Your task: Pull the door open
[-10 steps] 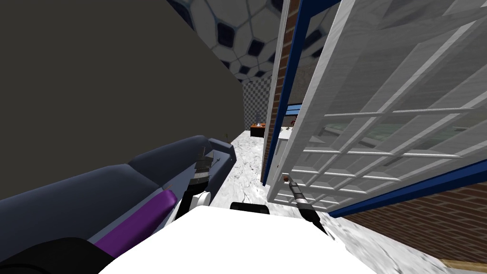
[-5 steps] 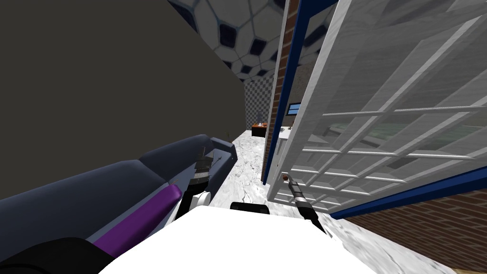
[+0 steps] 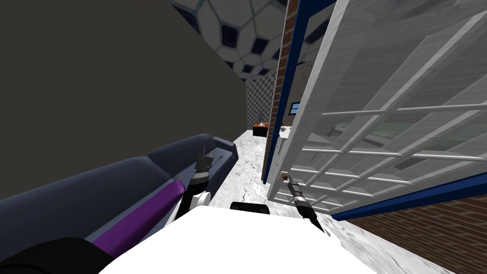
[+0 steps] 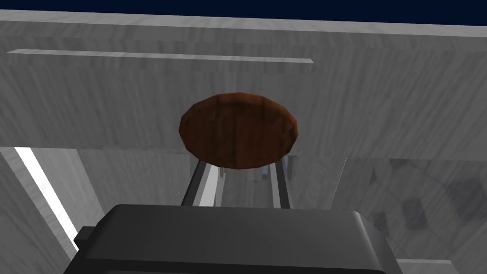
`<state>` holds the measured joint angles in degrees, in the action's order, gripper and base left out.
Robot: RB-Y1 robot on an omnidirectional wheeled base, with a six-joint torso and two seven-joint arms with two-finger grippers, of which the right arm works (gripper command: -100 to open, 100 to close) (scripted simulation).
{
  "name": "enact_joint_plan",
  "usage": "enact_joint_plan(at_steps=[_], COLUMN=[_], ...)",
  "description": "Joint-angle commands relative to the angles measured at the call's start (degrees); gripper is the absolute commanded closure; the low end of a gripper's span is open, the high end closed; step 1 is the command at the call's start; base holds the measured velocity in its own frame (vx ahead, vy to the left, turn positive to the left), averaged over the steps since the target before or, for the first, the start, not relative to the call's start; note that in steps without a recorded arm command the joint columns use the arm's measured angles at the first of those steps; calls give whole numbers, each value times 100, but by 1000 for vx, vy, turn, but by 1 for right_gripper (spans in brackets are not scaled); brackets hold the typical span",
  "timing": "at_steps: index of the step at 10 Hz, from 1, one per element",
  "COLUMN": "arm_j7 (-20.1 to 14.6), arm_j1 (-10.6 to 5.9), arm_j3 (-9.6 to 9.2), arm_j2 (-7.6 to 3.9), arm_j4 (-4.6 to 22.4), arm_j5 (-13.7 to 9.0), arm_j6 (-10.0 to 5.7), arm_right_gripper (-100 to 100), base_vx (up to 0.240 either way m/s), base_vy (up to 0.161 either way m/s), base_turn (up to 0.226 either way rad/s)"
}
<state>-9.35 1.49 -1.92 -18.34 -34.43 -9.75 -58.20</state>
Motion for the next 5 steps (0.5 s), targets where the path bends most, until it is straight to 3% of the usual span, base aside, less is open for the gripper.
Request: enact_joint_plan(at_steps=[1, 5], arm_j7=[-188, -666], arm_j1=[-42, -90], arm_j3=[-87, -142], arm_j2=[75, 100], arm_j4=[-42, -39], arm_j5=[-3, -164], arm_j6=[6, 60], arm_right_gripper=[100, 100], base_vx=[-42, -39], base_vy=[-14, -18], base_turn=[49, 54])
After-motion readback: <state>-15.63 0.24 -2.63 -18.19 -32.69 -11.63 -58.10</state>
